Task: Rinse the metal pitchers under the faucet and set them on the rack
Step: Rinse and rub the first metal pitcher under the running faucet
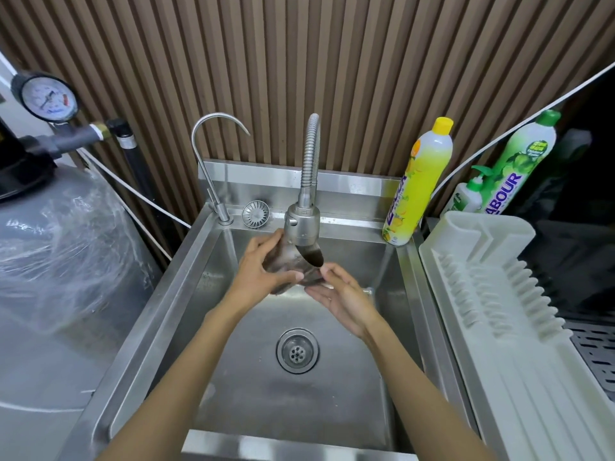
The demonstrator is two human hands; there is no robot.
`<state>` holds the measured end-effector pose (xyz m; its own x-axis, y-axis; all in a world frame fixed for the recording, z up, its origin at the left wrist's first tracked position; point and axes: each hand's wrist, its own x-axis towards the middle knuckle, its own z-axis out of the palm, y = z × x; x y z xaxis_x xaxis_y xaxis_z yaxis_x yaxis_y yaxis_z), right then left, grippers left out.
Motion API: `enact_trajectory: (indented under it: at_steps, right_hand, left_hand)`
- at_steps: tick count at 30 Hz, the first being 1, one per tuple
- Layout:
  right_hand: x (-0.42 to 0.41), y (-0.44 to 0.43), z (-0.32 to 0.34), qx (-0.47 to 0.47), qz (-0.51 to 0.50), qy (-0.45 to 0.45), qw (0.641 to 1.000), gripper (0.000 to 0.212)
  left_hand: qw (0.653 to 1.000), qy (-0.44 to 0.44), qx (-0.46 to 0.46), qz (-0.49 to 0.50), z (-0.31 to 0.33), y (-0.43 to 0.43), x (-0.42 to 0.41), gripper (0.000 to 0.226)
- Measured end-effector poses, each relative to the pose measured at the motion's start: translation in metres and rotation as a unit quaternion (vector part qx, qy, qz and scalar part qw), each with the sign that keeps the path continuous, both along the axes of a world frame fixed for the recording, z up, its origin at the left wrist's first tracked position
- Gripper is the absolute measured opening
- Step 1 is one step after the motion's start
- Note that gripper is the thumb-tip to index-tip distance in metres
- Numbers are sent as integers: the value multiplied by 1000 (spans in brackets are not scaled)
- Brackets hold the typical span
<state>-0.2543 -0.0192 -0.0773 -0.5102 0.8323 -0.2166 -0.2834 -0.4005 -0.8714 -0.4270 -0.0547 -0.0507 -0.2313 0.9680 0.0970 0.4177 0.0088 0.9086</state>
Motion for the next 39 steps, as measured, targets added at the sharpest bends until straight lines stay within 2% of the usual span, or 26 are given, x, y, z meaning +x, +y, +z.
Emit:
enact_trajectory:
  at_steps: [4,8,13,16,19,20,21,23,27,31,34,37,39]
  right_hand:
    - [2,-6,-3,-21,11,-19,1000,17]
    - [7,-1,7,24,-15,-135,990,20]
    - [18,12,35,142,-16,-293,945,22]
    - [21,16,53,248,5,-404,880,24]
    - [18,14,63,380,8,-528,759,28]
    - [17,12,65,407,-3,-547,731,27]
    - [15,11,66,422,-15,-551,720,23]
    - [14,11,65,427,-30,-526,735,16]
    - [17,18,60,375,-22,-396,838,9]
    - [21,24,48,271,2,-261,927,6]
    - [10,22,32,143,9,-102,984,17]
    - [-5,18,19,19,0,41,999,20]
    - [-14,14,12,-37,-7,93,995,18]
  left_hand:
    - [997,69,-18,26,5,-11,-1,95]
    - [991,108,-61,40,5,-19,8,89]
    - [992,-27,-122,32,-9,-23,19,54]
    - [985,-110,-131,20,-21,-21,26,52]
    - [975,-186,-124,7,-30,-16,33,45]
    - [969,-215,-117,-1,-31,-13,35,43]
    - [967,-231,-108,-6,-31,-9,38,43]
    - [969,-232,-82,0,-28,0,43,50]
    - [972,-228,4,55,-18,12,47,61]
    - [980,-150,95,88,-11,9,40,76]
    - [985,-84,132,78,-5,2,32,79]
    - [992,-29,117,45,1,-5,23,80]
    - [995,22,92,23,4,-7,17,82]
